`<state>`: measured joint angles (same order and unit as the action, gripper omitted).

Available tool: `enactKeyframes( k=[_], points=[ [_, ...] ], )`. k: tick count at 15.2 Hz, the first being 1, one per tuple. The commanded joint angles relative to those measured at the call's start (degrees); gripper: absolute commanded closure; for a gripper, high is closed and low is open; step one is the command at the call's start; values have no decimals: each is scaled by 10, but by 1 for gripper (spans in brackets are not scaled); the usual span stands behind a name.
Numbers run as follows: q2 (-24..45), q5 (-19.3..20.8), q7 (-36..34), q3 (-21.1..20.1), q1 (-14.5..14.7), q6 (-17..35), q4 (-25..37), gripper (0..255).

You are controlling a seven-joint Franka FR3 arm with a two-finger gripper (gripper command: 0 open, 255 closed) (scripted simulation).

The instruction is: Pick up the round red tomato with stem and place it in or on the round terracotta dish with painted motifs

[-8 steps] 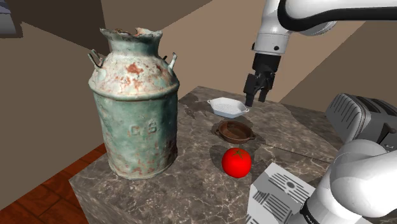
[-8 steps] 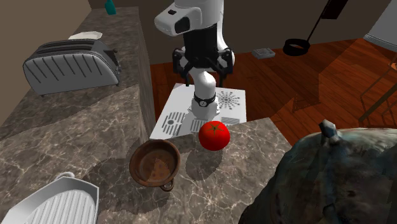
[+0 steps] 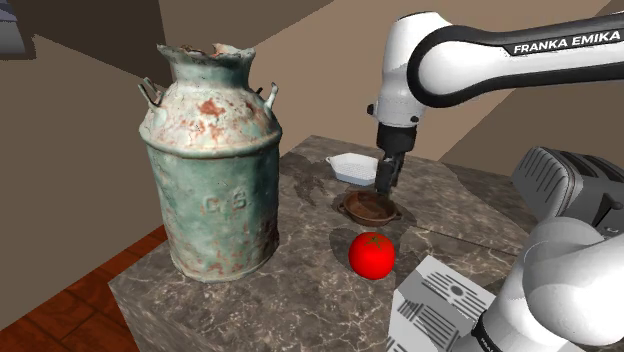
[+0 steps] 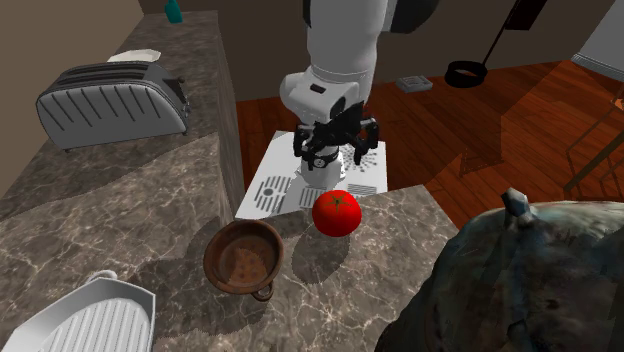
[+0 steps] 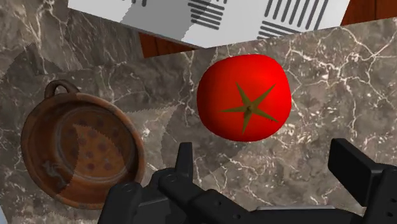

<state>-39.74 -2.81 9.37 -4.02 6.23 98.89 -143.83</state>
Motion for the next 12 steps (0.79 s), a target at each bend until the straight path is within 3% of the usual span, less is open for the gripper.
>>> enactKeyframes(
  k=[1, 4, 12],
  points=[
    [15, 11, 34, -9, 18, 35, -28, 0],
    [34, 28, 81, -24, 43, 84, -69, 0],
    [47, 28, 80, -24, 43, 149, -120, 0]
  ],
)
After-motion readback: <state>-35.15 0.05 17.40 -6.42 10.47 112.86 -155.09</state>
